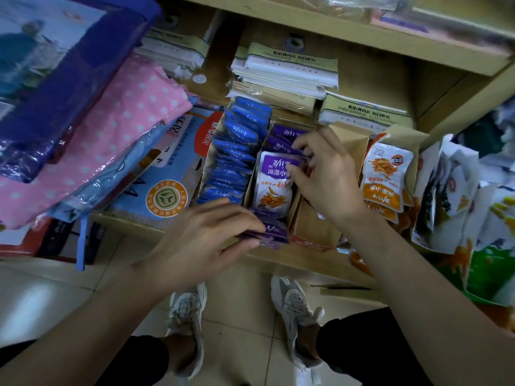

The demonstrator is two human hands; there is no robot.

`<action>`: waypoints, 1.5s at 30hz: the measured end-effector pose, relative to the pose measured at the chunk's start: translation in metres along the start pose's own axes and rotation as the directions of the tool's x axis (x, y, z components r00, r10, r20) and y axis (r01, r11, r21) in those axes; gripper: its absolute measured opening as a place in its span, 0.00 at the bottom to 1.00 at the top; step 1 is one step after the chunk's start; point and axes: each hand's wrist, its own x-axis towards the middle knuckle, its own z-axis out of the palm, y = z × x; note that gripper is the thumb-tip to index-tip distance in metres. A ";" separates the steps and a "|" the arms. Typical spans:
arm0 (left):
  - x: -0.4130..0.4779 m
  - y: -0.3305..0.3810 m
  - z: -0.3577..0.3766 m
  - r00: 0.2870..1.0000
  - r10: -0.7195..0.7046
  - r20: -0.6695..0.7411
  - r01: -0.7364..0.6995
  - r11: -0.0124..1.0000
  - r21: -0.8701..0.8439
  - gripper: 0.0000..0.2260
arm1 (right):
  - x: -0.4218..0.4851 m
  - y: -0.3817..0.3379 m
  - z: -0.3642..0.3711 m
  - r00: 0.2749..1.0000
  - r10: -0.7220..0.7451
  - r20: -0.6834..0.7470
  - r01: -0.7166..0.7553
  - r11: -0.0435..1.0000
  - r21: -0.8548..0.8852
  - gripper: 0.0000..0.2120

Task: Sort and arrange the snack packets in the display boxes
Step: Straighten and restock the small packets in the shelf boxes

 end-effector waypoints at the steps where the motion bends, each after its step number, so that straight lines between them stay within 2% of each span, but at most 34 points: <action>1: 0.001 0.000 0.001 1.000 0.001 -0.008 -0.001 1.000 0.011 0.08 | -0.005 0.001 0.000 1.000 -0.014 0.021 0.014 1.000 0.016 0.18; 5: 0.005 -0.002 0.005 1.000 0.014 -0.007 -0.013 0.995 0.095 0.14 | -0.013 0.006 -0.006 1.000 -0.016 0.012 0.016 0.999 0.039 0.28; 9: 0.007 -0.007 0.009 0.998 -0.055 0.021 0.053 0.993 0.103 0.15 | -0.014 0.007 -0.009 0.996 0.005 0.091 -0.007 1.000 0.024 0.24; 12: 0.012 -0.007 0.010 0.993 -0.119 0.015 0.117 0.986 0.118 0.15 | -0.013 0.008 -0.011 0.996 0.025 0.083 -0.032 0.996 0.081 0.21; 15: 0.027 -0.007 0.012 0.976 -0.212 -0.044 0.214 0.976 0.043 0.14 | -0.013 0.007 -0.012 0.996 0.047 0.081 -0.059 0.988 0.141 0.19; 17: 0.038 -0.009 0.014 0.947 -0.297 -0.124 0.291 0.955 -0.059 0.15 | -0.013 0.008 -0.010 0.995 0.080 0.057 -0.089 0.979 0.181 0.20; 18: 0.043 -0.011 0.016 0.929 -0.325 -0.175 0.320 0.946 -0.057 0.16 | -0.012 0.008 -0.010 0.994 0.102 0.050 -0.111 0.971 0.211 0.21; 20: 0.047 -0.015 0.022 0.911 -0.345 -0.225 0.364 0.930 0.048 0.19 | -0.012 0.008 -0.011 0.992 0.117 0.046 -0.125 0.959 0.253 0.20; 23: 0.046 -0.015 0.026 0.939 -0.257 -0.227 0.309 0.923 0.231 0.18 | -0.016 0.008 -0.018 0.993 0.087 0.079 -0.106 0.952 0.287 0.19; 25: 0.044 -0.012 0.024 0.944 -0.213 -0.252 0.275 0.930 0.244 0.20 | -0.022 0.004 -0.023 0.992 0.048 0.117 -0.074 0.971 0.227 0.23; 27: 0.044 -0.009 0.022 0.947 -0.205 -0.247 0.264 0.935 0.236 0.27 | -0.033 -0.004 -0.022 0.980 -0.028 0.195 0.023 0.999 0.028 0.35; 29: 0.044 -0.010 0.025 0.955 -0.232 -0.184 0.275 0.926 0.257 0.35 | -0.046 -0.014 -0.019 0.954 -0.011 0.299 0.052 0.990 -0.128 0.42; 32: 0.043 -0.012 0.030 0.960 -0.268 -0.085 0.281 0.915 0.288 0.38 | -0.060 -0.020 -0.009 0.930 0.048 0.363 0.049 0.966 -0.252 0.41; 36: 0.047 -0.012 0.031 0.945 -0.324 -0.034 0.315 0.883 0.348 0.40 | -0.047 -0.017 0.002 0.943 0.105 0.316 0.025 0.924 -0.382 0.38; 39: 0.048 -0.011 0.031 0.943 -0.326 -0.064 0.326 0.868 0.374 0.43 | -0.029 -0.019 0.005 0.947 0.186 0.260 -0.064 0.907 -0.417 0.41; 41: 0.045 -0.011 0.033 0.964 -0.259 -0.060 0.260 0.873 0.413 0.40 | -0.024 -0.019 0.006 0.945 0.216 0.244 -0.102 0.908 -0.406 0.42; 45: 0.044 -0.010 0.032 0.972 -0.235 -0.014 0.208 0.828 0.521 0.35 | -0.026 -0.017 -0.004 0.941 0.183 0.284 -0.102 0.955 -0.278 0.43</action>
